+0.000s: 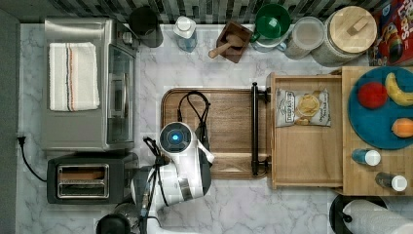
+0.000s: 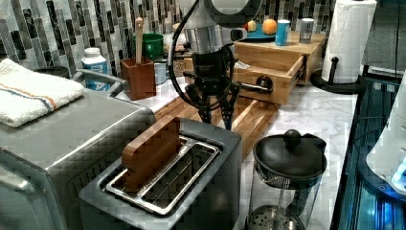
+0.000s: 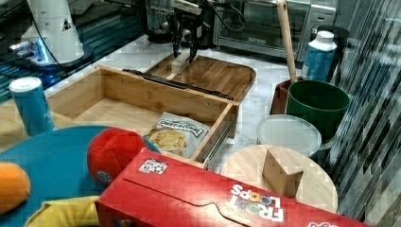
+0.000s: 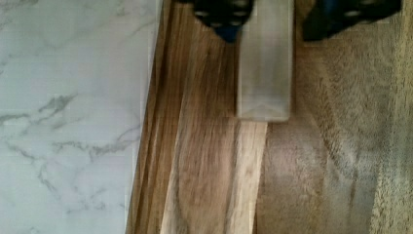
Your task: Place the butter on the board.
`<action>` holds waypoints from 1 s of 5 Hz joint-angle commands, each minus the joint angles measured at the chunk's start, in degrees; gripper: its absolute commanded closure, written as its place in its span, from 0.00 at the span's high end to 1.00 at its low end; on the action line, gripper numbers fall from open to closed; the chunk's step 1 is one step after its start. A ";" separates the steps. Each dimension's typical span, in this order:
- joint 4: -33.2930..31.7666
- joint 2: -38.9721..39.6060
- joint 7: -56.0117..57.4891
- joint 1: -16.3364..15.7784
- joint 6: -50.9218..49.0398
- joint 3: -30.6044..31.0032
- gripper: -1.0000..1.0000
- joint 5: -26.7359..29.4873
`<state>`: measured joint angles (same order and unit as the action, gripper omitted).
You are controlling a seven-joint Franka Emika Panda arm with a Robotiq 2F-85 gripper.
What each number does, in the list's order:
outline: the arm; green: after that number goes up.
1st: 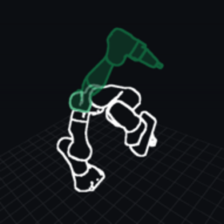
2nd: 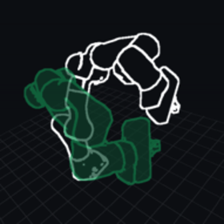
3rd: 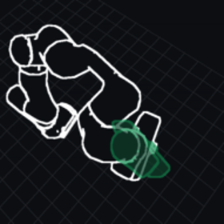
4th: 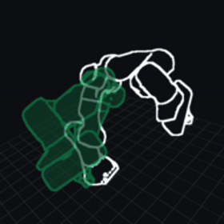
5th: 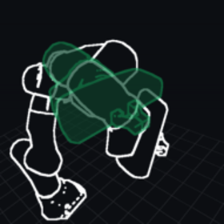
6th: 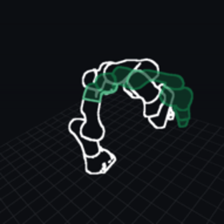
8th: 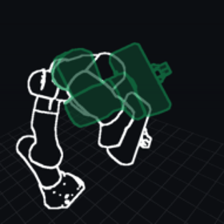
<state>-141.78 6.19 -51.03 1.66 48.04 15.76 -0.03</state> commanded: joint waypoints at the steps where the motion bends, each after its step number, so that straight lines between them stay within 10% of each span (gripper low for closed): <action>1: 3.52 -2.08 -7.74 -1.38 2.50 0.96 1.00 -2.15; 5: 5.36 -2.29 -9.03 -1.35 -0.56 0.88 1.00 -3.95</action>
<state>-140.22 4.62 -56.34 1.53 46.41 15.92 -3.47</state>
